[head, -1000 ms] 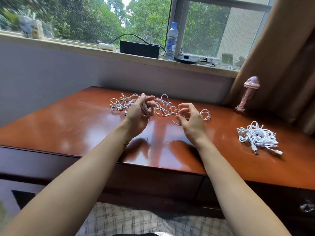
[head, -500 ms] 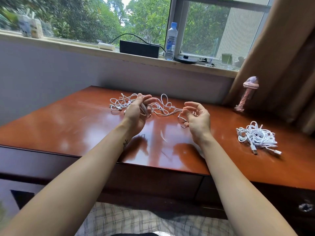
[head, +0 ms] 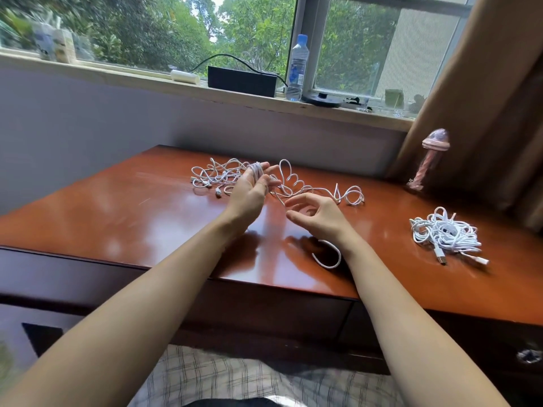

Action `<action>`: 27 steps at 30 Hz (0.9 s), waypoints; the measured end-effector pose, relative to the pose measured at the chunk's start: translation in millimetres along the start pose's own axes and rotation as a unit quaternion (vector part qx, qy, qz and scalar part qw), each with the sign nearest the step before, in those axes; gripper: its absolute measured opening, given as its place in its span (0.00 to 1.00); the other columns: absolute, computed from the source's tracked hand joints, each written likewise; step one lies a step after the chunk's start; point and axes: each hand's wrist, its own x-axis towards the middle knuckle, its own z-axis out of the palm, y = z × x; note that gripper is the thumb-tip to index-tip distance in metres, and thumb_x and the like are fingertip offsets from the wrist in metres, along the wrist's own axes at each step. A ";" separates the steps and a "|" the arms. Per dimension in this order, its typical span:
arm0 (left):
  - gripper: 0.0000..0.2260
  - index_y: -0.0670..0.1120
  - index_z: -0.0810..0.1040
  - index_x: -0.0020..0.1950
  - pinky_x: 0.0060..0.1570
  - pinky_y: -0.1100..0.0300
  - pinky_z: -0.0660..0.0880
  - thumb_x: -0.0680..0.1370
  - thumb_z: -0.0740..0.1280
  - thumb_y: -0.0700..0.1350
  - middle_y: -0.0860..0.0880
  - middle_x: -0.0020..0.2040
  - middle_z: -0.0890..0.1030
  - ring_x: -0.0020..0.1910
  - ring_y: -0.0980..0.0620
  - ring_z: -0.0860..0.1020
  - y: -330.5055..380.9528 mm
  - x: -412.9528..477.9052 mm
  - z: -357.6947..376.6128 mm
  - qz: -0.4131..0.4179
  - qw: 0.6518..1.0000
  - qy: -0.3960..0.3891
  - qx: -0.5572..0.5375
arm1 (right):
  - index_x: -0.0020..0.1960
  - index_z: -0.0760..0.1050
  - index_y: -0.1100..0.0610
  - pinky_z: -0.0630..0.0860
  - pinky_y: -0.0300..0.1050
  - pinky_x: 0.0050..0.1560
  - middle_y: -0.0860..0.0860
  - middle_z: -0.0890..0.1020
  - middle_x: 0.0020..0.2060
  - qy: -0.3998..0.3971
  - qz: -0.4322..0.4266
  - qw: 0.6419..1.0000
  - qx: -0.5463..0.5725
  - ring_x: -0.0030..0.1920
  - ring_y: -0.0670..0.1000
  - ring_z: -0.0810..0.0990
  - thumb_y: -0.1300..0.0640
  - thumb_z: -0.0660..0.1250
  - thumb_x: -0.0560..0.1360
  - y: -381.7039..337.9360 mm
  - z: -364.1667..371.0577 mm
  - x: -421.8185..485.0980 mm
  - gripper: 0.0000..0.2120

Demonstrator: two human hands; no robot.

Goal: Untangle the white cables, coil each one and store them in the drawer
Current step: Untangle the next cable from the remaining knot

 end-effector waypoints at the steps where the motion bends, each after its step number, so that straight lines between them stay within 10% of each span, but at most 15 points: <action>1: 0.11 0.41 0.69 0.67 0.55 0.62 0.78 0.86 0.54 0.34 0.42 0.65 0.77 0.51 0.52 0.80 -0.4 -0.5 0.6 -0.001 1.000 -0.007 0.008 | 0.52 0.84 0.52 0.73 0.36 0.42 0.45 0.85 0.43 -0.006 0.001 1.000 -0.008 0.34 0.38 0.76 0.60 0.76 0.74 0.3 -0.3 -0.6 0.08; 8: 0.08 0.38 0.68 0.64 0.65 0.53 0.76 0.87 0.54 0.37 0.39 0.65 0.77 0.60 0.46 0.80 9.6 5.0 -3.0 -0.087 0.973 0.026 -0.211 | 0.52 0.87 0.56 0.69 0.28 0.39 0.46 0.85 0.41 -0.040 -0.028 0.996 -0.075 0.32 0.36 0.76 0.66 0.73 0.74 -1.3 3.4 -3.5 0.09; 12: 0.08 0.41 0.71 0.63 0.63 0.56 0.77 0.86 0.56 0.37 0.42 0.63 0.80 0.59 0.49 0.81 -0.9 2.6 -1.6 -0.005 1.000 0.007 0.017 | 0.51 0.87 0.54 0.72 0.33 0.35 0.55 0.86 0.38 -0.055 0.011 0.998 0.001 0.29 0.41 0.72 0.63 0.74 0.74 -9.0 4.6 -5.9 0.08; 18: 0.06 0.43 0.69 0.48 0.49 0.73 0.69 0.83 0.59 0.35 0.55 0.44 0.78 0.44 0.68 0.77 -7.9 -5.8 -4.6 0.130 0.944 -0.071 0.295 | 0.51 0.84 0.62 0.68 0.31 0.27 0.50 0.82 0.33 -0.022 0.042 0.994 0.094 0.26 0.43 0.74 0.66 0.73 0.75 -22.0 -1.0 -8.4 0.05; 23: 0.13 0.58 0.67 0.40 0.43 0.50 0.73 0.82 0.58 0.43 0.52 0.37 0.77 0.38 0.48 0.76 -10.7 -9.2 -7.2 0.137 0.915 -0.124 0.358 | 0.51 0.82 0.65 0.70 0.31 0.29 0.65 0.84 0.38 0.055 0.022 0.992 0.112 0.26 0.44 0.77 0.69 0.66 0.78 -21.2 -1.2 -6.8 0.06; 27: 0.08 0.49 0.70 0.41 0.41 0.48 0.70 0.79 0.57 0.43 0.53 0.35 0.74 0.37 0.46 0.73 -5.8 -14.2 -2.0 0.137 0.911 -0.161 0.354 | 0.50 0.82 0.57 0.77 0.39 0.39 0.53 0.85 0.35 0.076 -0.009 0.995 0.060 0.32 0.45 0.80 0.65 0.72 0.74 -14.7 -0.1 -5.9 0.06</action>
